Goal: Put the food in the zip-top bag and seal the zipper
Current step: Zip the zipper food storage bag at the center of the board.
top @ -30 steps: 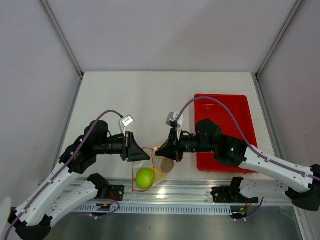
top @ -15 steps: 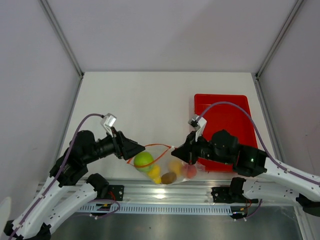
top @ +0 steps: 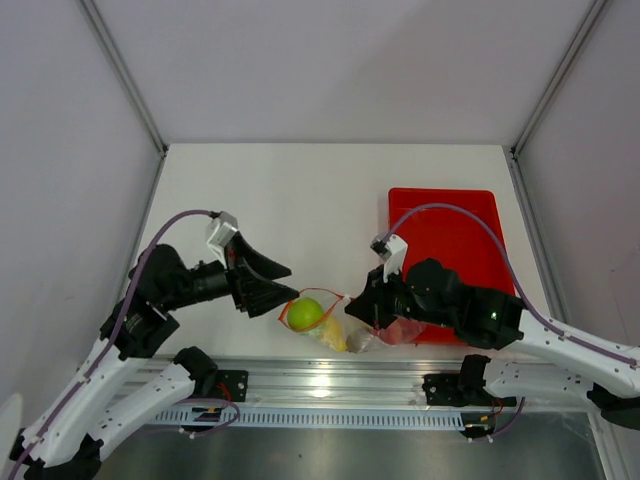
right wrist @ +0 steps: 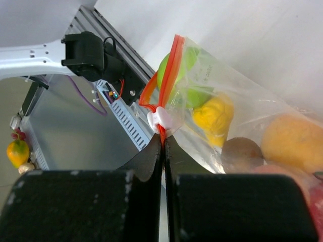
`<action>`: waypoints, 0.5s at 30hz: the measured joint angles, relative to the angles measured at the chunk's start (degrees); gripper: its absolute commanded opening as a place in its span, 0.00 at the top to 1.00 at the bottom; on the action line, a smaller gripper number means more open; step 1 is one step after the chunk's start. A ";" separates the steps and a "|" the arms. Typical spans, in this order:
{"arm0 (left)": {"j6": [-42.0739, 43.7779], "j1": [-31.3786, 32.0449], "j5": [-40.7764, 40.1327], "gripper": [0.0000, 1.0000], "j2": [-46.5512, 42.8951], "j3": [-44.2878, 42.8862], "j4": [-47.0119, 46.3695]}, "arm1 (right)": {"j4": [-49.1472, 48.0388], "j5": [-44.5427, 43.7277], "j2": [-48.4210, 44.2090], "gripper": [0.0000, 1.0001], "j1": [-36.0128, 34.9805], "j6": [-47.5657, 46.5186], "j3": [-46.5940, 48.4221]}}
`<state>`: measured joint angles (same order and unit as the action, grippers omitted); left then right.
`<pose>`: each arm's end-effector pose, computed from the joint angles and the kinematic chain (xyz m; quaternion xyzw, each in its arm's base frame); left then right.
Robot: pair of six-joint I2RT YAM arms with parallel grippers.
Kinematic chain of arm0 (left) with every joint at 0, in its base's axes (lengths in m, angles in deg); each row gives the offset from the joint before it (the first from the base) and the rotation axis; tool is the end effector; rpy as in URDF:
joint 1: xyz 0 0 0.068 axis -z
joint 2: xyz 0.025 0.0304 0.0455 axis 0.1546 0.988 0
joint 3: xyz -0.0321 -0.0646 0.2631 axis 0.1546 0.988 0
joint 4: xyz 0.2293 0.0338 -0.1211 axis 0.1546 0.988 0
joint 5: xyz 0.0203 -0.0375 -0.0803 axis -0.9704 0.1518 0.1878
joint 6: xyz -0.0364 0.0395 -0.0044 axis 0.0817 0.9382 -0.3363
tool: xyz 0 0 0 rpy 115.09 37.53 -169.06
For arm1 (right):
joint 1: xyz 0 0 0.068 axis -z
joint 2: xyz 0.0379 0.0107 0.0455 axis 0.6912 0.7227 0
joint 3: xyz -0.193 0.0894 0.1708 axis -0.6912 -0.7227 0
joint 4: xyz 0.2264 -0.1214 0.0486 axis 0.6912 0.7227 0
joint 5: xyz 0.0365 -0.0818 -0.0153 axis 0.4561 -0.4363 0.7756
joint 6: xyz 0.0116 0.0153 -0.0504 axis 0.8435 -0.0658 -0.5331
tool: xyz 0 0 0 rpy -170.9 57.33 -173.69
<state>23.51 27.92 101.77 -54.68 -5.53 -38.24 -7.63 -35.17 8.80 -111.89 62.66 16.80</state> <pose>0.0784 -0.0821 0.3755 0.2406 0.6780 -0.5249 0.4549 0.0708 0.1721 0.3519 -0.2375 0.8017 0.4115 0.3626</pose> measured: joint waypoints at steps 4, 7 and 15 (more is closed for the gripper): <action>0.59 0.39 6.54 0.25 8.15 -4.13 -2.45 | 2.73 -0.11 1.57 1.00 0.00 0.72 2.08; 1.62 1.86 6.01 0.23 11.78 -5.16 -2.29 | 4.74 -0.55 2.47 1.00 0.00 1.14 3.82; 2.82 3.39 -3.72 0.31 15.34 -5.09 -0.76 | 8.46 -3.41 6.36 1.00 0.09 -1.11 7.41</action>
<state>26.33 31.31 98.05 -39.34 -10.62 -39.00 0.83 -38.58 15.16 -111.80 61.54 24.21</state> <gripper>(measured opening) 0.740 0.008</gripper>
